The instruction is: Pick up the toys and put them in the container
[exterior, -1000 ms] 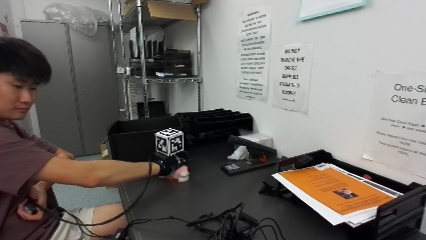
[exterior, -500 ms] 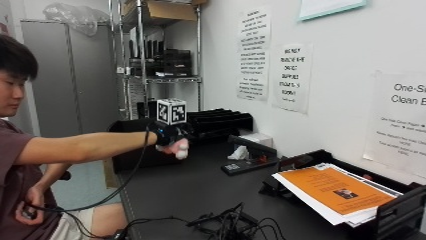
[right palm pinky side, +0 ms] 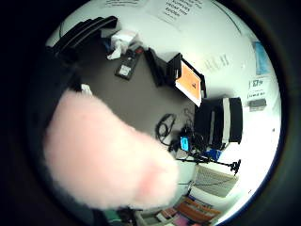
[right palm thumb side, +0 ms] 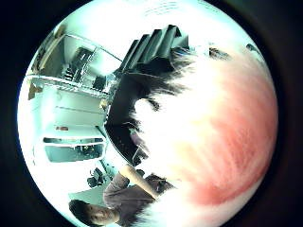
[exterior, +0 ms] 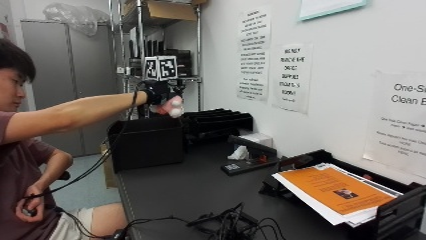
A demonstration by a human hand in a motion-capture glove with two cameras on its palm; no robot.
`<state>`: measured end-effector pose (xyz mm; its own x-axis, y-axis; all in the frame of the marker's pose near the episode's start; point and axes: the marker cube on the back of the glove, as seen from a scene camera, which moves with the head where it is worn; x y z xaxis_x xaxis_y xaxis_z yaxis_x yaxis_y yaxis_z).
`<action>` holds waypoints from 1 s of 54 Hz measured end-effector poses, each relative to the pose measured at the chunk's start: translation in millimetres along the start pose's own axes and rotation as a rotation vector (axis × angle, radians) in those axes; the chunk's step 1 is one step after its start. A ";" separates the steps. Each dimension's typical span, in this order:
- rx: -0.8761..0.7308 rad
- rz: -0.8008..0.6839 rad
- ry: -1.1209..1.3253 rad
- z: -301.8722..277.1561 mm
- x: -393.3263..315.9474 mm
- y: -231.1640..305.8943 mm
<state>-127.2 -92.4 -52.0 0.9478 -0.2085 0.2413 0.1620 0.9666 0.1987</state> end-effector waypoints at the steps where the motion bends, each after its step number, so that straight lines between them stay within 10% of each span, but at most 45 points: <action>1: 0.002 -0.004 0.001 -2.3 -4.2 -0.8; 44: -0.029 -0.616 -0.059 7.6 -293.0 -34.5; 54: -0.085 -0.449 -0.021 25.6 -293.6 -41.5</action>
<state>-419.2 -75.1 -106.8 0.7727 -0.6119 0.1686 0.5785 0.7883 0.2097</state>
